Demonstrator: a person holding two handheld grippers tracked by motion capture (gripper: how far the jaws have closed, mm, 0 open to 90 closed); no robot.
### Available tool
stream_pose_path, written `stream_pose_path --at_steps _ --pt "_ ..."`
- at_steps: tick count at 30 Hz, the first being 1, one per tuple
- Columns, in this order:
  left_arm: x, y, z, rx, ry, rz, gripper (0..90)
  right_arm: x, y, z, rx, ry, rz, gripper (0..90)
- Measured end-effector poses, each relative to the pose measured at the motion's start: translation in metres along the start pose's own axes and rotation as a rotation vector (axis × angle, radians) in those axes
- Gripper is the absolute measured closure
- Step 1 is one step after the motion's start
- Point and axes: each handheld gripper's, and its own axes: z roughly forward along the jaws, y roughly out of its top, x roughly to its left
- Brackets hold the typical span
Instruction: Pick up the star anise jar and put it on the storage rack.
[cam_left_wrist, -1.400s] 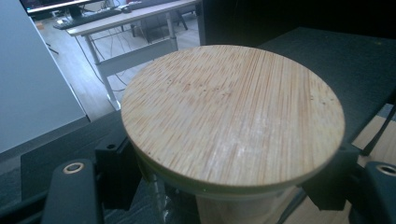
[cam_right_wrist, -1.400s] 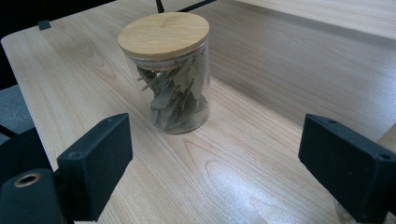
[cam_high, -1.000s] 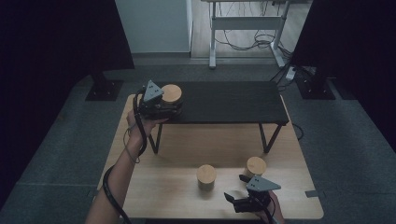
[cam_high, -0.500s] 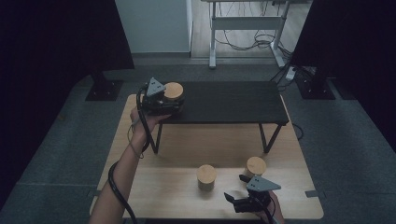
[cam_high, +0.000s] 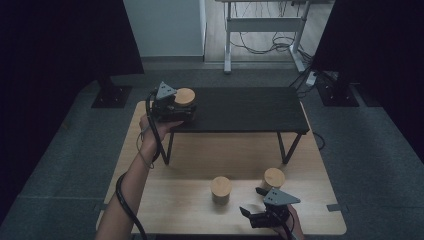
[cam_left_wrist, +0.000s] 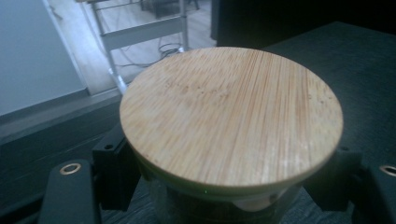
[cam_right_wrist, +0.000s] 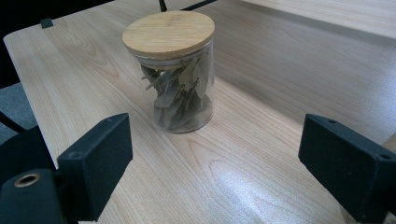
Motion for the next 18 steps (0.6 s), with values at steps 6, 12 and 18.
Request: stream_pose_path --at_steps 6,12,18 --pt "0.0004 -0.0004 -0.0001 0.01 0.0 -0.015 22.2 0.001 0.0 0.0008 0.002 0.003 -0.003 9.3" --pt "0.0009 -0.0017 0.0007 0.011 -0.003 -0.024 21.5 0.0009 -0.0002 0.001 0.002 0.001 -0.002 9.3" --pt "0.0008 -0.0026 0.0012 0.018 -0.001 -0.026 20.3 0.001 -0.0004 0.0013 0.004 0.001 -0.003 9.2"
